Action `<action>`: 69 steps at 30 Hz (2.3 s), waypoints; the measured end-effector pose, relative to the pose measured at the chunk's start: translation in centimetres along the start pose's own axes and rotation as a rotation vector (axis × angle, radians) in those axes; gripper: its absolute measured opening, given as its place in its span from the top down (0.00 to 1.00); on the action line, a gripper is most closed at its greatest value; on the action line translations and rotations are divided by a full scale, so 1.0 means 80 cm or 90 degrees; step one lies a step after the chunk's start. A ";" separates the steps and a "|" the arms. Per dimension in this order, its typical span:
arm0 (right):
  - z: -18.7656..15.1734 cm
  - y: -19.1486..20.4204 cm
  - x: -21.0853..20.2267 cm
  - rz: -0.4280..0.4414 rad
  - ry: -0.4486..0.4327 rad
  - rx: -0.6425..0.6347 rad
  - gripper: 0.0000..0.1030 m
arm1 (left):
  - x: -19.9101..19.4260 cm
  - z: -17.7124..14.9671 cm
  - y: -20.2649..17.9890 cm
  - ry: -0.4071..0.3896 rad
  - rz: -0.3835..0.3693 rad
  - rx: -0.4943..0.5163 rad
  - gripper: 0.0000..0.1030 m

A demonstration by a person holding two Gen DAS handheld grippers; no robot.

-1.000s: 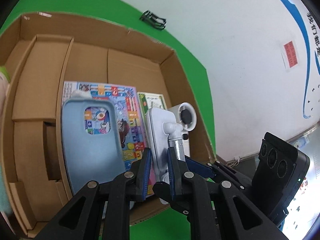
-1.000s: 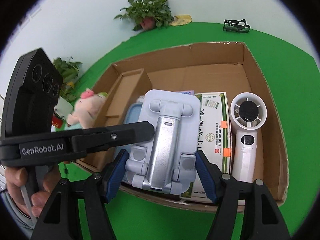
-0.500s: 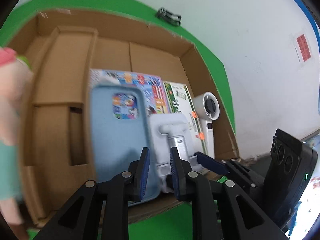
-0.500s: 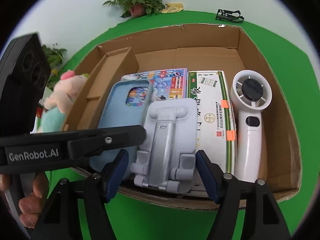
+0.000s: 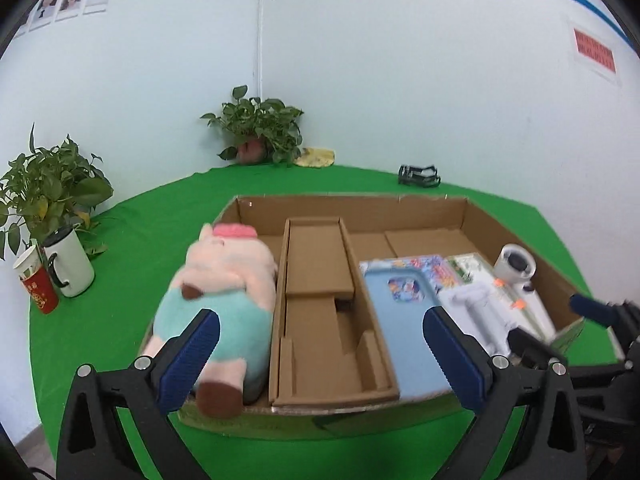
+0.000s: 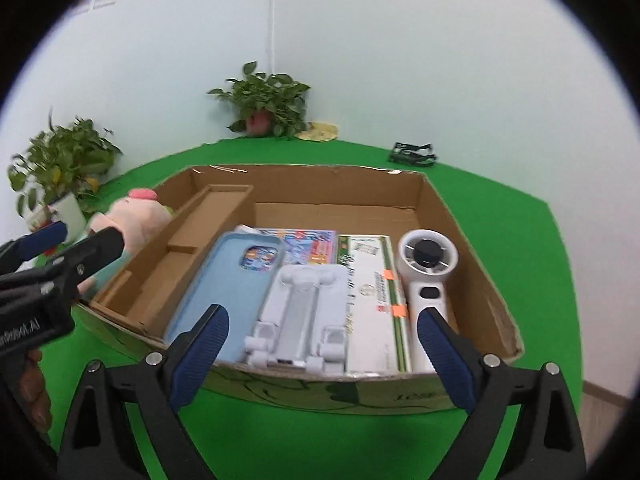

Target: Organize objects

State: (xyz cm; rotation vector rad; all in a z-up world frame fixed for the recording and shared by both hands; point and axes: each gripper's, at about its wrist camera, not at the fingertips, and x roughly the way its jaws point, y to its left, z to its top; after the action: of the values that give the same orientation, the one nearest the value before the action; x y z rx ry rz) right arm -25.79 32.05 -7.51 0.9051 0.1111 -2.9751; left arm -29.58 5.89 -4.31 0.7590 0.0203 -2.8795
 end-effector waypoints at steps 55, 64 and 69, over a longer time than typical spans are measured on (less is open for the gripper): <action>-0.018 0.004 0.010 -0.003 -0.051 -0.012 0.01 | 0.041 -0.046 -0.011 0.015 0.054 0.039 0.00; -0.018 0.004 0.010 -0.002 -0.051 -0.012 0.01 | 0.042 -0.046 -0.011 0.015 0.054 0.039 0.00; -0.018 0.004 0.010 -0.003 -0.050 -0.013 0.01 | 0.041 -0.047 -0.011 0.014 0.056 0.039 0.00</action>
State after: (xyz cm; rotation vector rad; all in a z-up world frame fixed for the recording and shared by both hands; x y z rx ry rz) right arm -25.64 31.85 -9.16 0.7848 0.1405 -3.0034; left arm -30.73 6.48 -9.21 0.7830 -0.0966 -2.8002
